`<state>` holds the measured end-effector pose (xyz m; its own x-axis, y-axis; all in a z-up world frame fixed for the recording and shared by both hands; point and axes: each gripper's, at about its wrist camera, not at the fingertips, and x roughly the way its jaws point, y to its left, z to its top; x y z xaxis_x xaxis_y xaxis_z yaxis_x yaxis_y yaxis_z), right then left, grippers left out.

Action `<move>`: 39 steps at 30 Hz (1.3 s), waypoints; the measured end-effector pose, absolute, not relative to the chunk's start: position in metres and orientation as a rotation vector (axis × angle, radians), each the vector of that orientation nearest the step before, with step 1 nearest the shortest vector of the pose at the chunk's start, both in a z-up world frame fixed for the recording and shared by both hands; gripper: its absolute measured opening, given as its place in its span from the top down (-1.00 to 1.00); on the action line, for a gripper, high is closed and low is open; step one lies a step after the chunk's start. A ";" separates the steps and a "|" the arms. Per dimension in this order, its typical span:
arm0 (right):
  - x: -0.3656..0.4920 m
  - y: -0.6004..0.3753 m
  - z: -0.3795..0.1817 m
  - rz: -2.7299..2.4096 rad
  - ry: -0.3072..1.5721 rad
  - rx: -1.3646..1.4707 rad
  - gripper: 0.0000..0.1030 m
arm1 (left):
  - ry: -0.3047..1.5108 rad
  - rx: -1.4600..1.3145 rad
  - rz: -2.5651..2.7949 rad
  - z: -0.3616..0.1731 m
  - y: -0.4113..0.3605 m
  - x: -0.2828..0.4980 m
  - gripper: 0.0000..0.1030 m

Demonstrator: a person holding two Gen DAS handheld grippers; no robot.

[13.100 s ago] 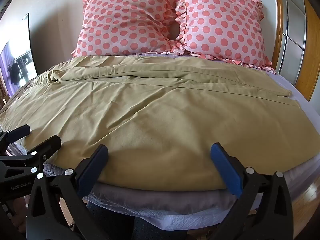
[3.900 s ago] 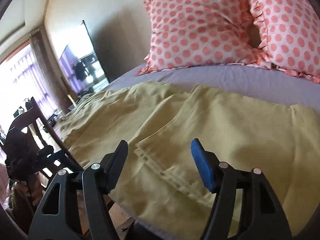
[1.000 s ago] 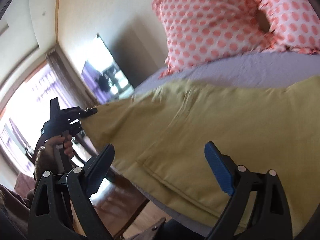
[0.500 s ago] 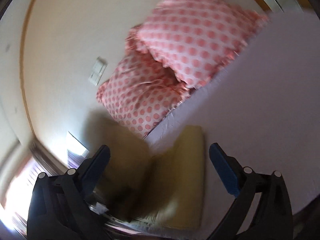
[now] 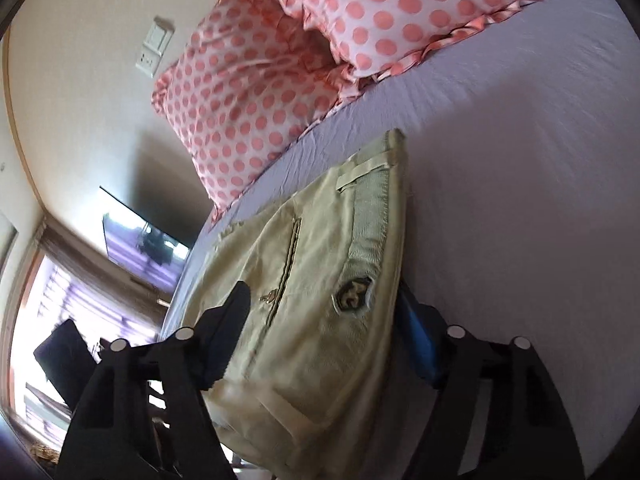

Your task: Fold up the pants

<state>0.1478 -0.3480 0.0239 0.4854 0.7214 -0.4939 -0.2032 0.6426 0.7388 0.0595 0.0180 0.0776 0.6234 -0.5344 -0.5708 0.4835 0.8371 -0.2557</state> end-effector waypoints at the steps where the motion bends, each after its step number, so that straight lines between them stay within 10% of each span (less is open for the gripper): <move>1: 0.147 -0.348 0.024 0.625 0.894 0.663 -0.29 | 0.682 -0.123 -0.503 0.078 0.042 0.075 -0.07; 10: 0.171 -0.350 0.023 0.688 0.916 0.712 -0.06 | 0.995 -0.321 -0.412 0.029 0.099 0.177 -0.12; 12: 0.174 -0.345 0.020 0.709 0.951 0.701 0.50 | 1.001 -0.333 -0.456 0.027 0.092 0.182 -0.22; 15: 0.177 -0.346 0.013 0.780 0.985 0.769 0.70 | 1.006 -0.422 -0.534 0.027 0.093 0.191 0.87; 18: 0.177 -0.344 0.029 0.822 0.955 0.779 0.73 | 1.004 -0.450 -0.561 0.032 0.096 0.190 0.93; 31: 0.302 -0.337 0.050 0.640 0.920 0.680 0.74 | 0.937 -0.312 -0.348 0.060 0.064 0.290 0.89; 35: 0.296 -0.336 0.031 0.487 1.053 0.530 -0.04 | 1.013 -0.238 -0.292 0.041 0.073 0.278 0.47; 39: 0.271 -0.362 0.064 0.514 0.863 0.628 -0.14 | 0.868 -0.282 -0.261 0.071 0.092 0.253 0.42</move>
